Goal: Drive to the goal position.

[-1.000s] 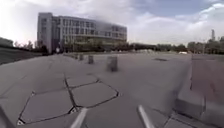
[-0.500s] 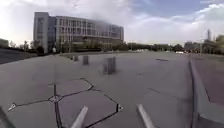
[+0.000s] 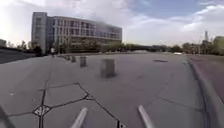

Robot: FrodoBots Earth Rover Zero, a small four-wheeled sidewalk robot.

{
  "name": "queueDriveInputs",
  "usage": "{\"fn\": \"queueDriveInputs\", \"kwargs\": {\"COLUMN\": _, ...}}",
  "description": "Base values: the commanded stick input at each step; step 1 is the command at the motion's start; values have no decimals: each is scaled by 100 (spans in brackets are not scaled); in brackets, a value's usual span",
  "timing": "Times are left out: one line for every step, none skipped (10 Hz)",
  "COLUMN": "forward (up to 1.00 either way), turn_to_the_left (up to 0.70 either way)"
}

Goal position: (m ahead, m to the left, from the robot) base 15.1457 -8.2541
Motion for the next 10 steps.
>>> {"fn": "queueDriveInputs", "kwargs": {"forward": 0, "turn_to_the_left": -70}}
{"fn": "queueDriveInputs", "kwargs": {"forward": 0, "turn_to_the_left": -70}}
{"fn": "queueDriveInputs", "kwargs": {"forward": 0, "turn_to_the_left": -70}}
{"fn": "queueDriveInputs", "kwargs": {"forward": 0, "turn_to_the_left": -70}}
{"fn": "queueDriveInputs", "kwargs": {"forward": 0, "turn_to_the_left": -70}}
{"fn": "queueDriveInputs", "kwargs": {"forward": 0, "turn_to_the_left": -70}}
{"fn": "queueDriveInputs", "kwargs": {"forward": 0, "turn_to_the_left": -70}}
{"fn": "queueDriveInputs", "kwargs": {"forward": 0, "turn_to_the_left": -70}}
{"fn": "queueDriveInputs", "kwargs": {"forward": 0, "turn_to_the_left": -70}}
{"fn": "queueDriveInputs", "kwargs": {"forward": 0, "turn_to_the_left": -70}}
